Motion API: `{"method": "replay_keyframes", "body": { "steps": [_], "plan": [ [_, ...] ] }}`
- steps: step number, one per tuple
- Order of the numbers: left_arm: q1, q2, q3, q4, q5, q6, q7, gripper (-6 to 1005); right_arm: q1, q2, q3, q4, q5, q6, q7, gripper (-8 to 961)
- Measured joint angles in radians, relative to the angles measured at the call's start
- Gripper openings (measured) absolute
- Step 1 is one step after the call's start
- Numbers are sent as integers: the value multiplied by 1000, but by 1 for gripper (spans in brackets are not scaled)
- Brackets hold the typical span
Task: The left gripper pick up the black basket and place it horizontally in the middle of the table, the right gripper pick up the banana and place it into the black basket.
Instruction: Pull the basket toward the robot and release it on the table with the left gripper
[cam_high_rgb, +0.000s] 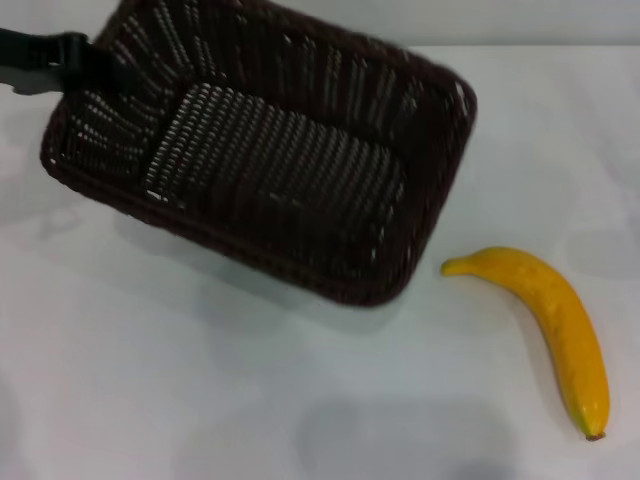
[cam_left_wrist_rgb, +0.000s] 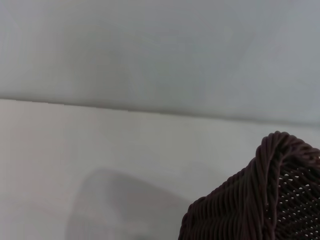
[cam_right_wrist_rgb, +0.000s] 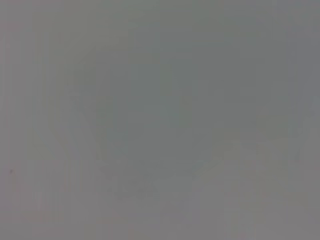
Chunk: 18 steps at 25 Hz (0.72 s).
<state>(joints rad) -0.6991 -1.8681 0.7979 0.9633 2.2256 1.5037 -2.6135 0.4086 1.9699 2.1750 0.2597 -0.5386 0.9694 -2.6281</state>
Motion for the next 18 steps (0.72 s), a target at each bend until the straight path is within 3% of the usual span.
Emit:
{"method": "replay_keyframes", "body": {
  "steps": [3,12,18],
  "plan": [
    [12,-4,-34,-10,2,-4,-44,174,2,-8,-1,1,0,0,-4,870],
    [26,-12,-22,-60,59,-6,-160,171,4,-18,-5,13,-2,-2,-7,870],
    [17,-9,49,-87,113,-13,-228,169,-5,-13,-6,13,-4,2,-7,870]
  ]
}}
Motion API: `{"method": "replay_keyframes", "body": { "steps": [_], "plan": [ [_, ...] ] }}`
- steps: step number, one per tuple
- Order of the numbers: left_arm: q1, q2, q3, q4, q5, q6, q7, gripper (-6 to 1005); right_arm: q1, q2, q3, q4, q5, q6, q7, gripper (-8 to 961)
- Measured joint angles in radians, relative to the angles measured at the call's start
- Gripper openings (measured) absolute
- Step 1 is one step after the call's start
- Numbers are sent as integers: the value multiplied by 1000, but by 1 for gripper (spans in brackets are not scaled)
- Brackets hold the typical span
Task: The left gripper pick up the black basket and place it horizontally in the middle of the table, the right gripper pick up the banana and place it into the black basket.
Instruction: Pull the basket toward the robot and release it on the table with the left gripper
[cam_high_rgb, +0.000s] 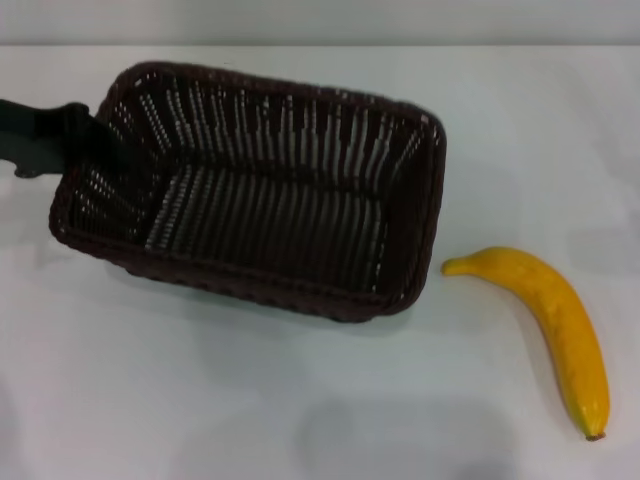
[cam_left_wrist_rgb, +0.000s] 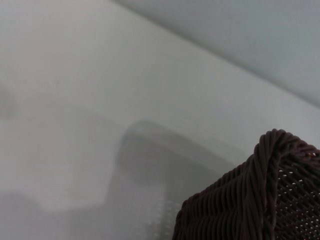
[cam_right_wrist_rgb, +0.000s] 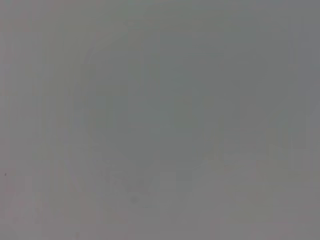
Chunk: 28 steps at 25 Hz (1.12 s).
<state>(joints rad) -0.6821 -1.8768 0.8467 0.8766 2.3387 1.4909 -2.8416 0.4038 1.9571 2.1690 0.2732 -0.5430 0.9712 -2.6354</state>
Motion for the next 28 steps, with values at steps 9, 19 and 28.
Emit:
{"method": "replay_keyframes", "body": {
  "steps": [9,19,28],
  "plan": [
    [-9,-35,13,-8,29,-31,-40,166,-14,4,0,0,0,4,-1,869],
    [-47,-54,104,-50,33,-113,-118,163,-16,1,-2,0,-12,4,-35,869],
    [-102,-72,121,-128,46,-165,-119,160,-16,-4,-1,0,-12,-1,-60,870]
  ]
}}
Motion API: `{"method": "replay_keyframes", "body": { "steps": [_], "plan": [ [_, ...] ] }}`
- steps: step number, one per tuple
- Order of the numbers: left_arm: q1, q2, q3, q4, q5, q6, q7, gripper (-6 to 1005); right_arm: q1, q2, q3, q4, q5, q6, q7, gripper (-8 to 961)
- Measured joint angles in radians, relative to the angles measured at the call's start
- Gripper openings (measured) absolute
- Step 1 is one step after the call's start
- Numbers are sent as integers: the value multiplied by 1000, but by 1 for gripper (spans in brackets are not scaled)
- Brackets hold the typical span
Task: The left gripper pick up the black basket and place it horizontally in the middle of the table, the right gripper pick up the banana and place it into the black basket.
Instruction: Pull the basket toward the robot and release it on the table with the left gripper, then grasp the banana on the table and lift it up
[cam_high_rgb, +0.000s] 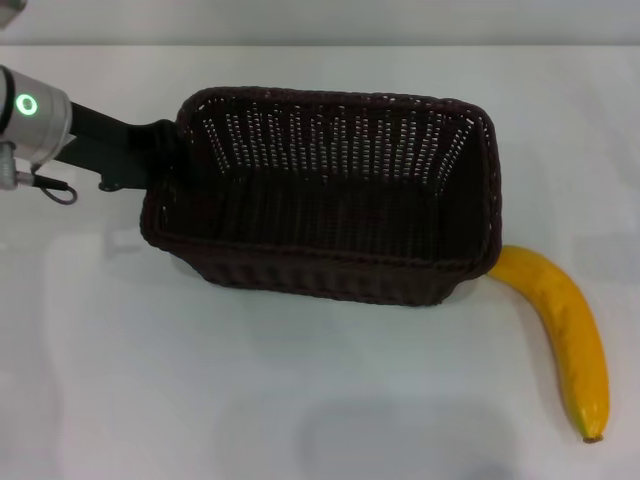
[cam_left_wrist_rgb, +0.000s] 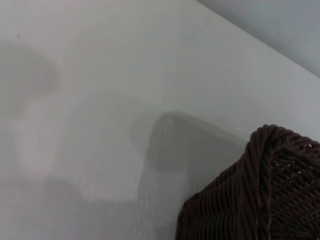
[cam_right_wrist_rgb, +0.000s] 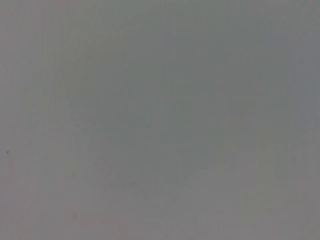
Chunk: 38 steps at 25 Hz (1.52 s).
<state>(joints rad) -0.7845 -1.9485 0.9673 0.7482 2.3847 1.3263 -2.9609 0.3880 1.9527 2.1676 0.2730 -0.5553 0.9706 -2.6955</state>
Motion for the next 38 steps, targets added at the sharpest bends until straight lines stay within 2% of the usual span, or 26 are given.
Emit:
{"method": "replay_keyframes", "body": {
  "steps": [7,12,18,28,32,35,38],
  "plan": [
    [-9,-4,18,-13,-5,4,3,156,2,-1,1,0,0,-2,-7,870],
    [-8,-8,22,-13,-5,7,7,193,3,-2,2,0,0,-3,-7,870],
    [-9,-8,28,-6,-10,27,25,402,0,5,2,0,0,-3,-7,869],
    [13,12,19,35,-27,64,45,860,-10,10,2,0,0,-3,-7,870],
    [43,15,-11,143,-36,109,58,875,-11,13,4,-1,0,-3,-7,870],
    [64,17,-63,214,-77,138,104,886,-11,17,6,0,0,-1,-7,869],
    [90,27,-134,252,-159,166,203,894,-14,17,7,7,0,0,-3,869]
  ]
}}
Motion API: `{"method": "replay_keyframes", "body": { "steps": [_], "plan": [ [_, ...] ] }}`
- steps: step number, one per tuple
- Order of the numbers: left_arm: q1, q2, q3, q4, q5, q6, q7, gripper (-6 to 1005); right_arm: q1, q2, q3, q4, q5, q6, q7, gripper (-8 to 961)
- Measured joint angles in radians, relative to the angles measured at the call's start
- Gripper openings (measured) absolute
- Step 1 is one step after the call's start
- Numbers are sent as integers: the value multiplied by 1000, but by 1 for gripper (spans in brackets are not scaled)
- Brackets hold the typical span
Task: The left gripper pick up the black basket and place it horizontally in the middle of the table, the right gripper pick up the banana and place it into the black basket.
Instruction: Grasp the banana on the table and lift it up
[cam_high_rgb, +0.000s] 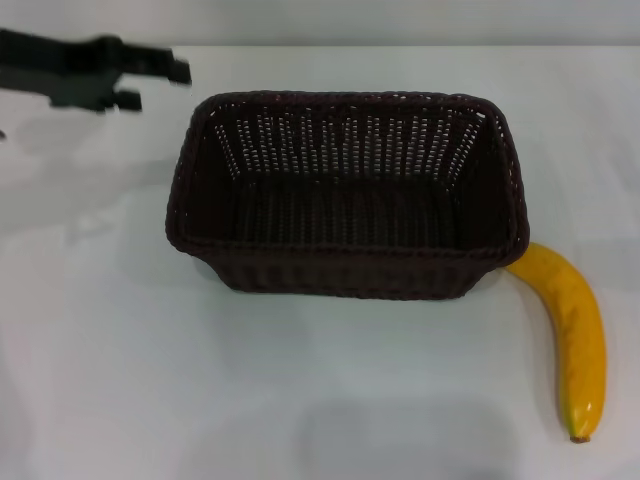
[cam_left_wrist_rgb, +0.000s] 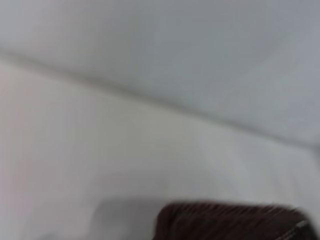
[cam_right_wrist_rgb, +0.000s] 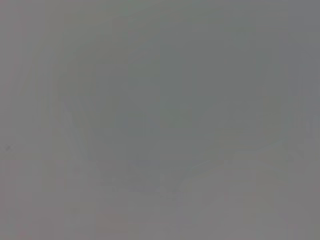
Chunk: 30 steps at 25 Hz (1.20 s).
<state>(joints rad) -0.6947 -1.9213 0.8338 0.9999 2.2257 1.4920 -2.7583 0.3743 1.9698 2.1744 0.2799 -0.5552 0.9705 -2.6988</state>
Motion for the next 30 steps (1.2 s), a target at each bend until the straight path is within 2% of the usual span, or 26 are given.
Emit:
{"method": "replay_keyframes", "body": {
  "steps": [4,8,9,10,12,13,14,15,18,19,22,26,28,30],
  "plan": [
    [62,13,-80,17,-158,29,191,894,-32,1,-4,85,-2,-49,33,870],
    [149,16,-96,27,-306,42,409,894,-97,-1,-17,299,-91,-164,194,870],
    [175,13,-96,35,-337,43,469,893,-124,-13,-26,427,-225,-245,367,870],
    [198,7,-96,45,-360,44,515,893,-124,-13,-26,427,-225,-245,367,870],
    [244,-6,-96,60,-406,45,616,893,-142,-30,-29,560,-430,-302,599,869],
    [268,-13,-97,64,-429,45,663,893,-142,-30,-29,560,-430,-302,599,869],
    [285,-18,-98,64,-452,45,703,893,-139,-57,-24,684,-727,-303,925,869],
    [308,-25,-103,64,-479,45,747,893,-134,-64,-24,717,-815,-286,1019,869],
    [379,-58,-148,59,-584,48,888,893,-101,-96,-20,875,-1180,-175,1401,869],
    [397,-71,-168,58,-608,49,932,893,-80,-104,-15,942,-1324,-100,1542,870],
    [450,-108,-227,55,-675,50,1062,893,1,-110,33,1083,-1643,136,1834,870],
    [485,-134,-251,31,-725,54,1178,893,118,-112,121,1134,-1862,435,1988,869],
    [493,-139,-251,5,-757,54,1217,892,164,-120,154,1134,-1959,578,2037,869],
    [501,-140,-251,-36,-803,56,1259,892,185,-124,166,1134,-2032,666,2067,869]
  ]
}}
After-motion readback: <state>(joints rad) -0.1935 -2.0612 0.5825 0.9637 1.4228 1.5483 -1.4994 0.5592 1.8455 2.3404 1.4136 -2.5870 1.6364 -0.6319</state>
